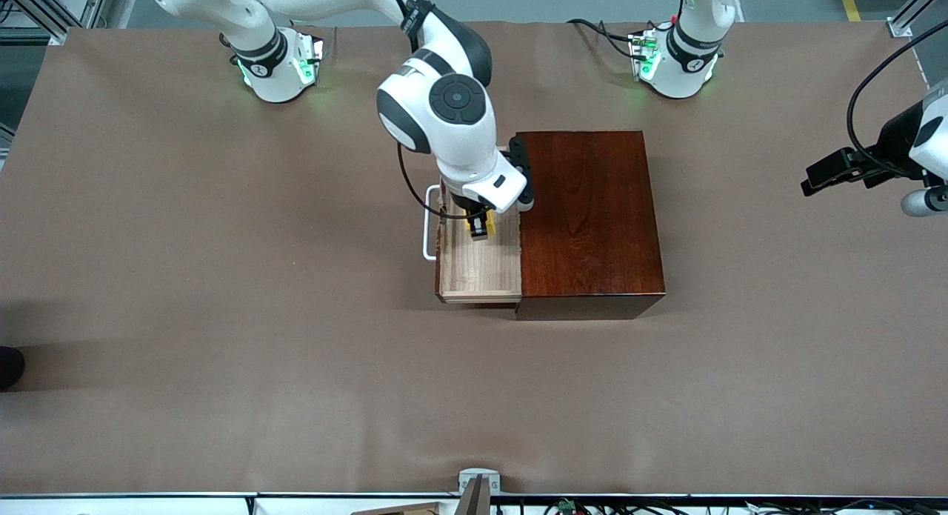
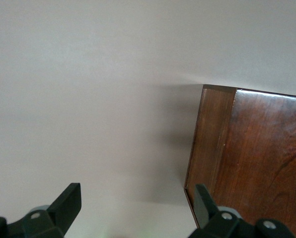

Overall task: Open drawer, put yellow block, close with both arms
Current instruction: 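Lower the yellow cube into the open drawer and open the right gripper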

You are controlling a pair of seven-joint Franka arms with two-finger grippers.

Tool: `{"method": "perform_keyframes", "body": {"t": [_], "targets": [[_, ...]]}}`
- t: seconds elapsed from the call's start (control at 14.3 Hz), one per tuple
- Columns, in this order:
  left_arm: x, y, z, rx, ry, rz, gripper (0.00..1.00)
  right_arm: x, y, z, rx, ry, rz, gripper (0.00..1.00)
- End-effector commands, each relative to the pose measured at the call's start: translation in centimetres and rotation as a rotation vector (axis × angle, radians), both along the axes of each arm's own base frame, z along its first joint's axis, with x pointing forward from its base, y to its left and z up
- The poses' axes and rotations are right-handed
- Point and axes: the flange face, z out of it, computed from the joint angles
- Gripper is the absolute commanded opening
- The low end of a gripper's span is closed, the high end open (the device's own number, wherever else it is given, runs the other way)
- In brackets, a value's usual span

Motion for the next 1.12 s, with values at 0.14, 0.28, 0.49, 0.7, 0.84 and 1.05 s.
{"method": "perform_keyframes", "body": {"t": [0.14, 0.28, 0.49, 0.7, 0.84, 1.05], "targets": [[-0.2, 0.0, 0.3, -0.001, -0.032, -0.109, 1.00, 0.3, 0.6, -2.1, -0.042, -0.010, 0.020, 0.00], [-0.2, -0.2, 0.4, 0.001, -0.033, -0.107, 1.00, 0.3, 0.7, -3.4, -0.049, 0.004, 0.012, 0.00], [-0.1, 0.1, 0.1, 0.001, -0.028, -0.096, 1.00, 0.2, 0.9, -4.8, -0.048, 0.017, -0.011, 0.00], [-0.1, 0.1, 0.1, 0.001, -0.027, -0.093, 1.00, -0.7, 1.7, -6.4, -0.061, 0.029, -0.044, 0.00], [-0.1, 0.3, 0.2, 0.001, -0.028, -0.090, 1.00, -0.8, 2.0, -6.5, -0.054, 0.022, -0.040, 0.10], [0.0, 0.4, 0.1, 0.001, -0.027, -0.087, 1.00, -0.3, 1.6, -5.9, -0.052, 0.014, -0.051, 1.00]]}}
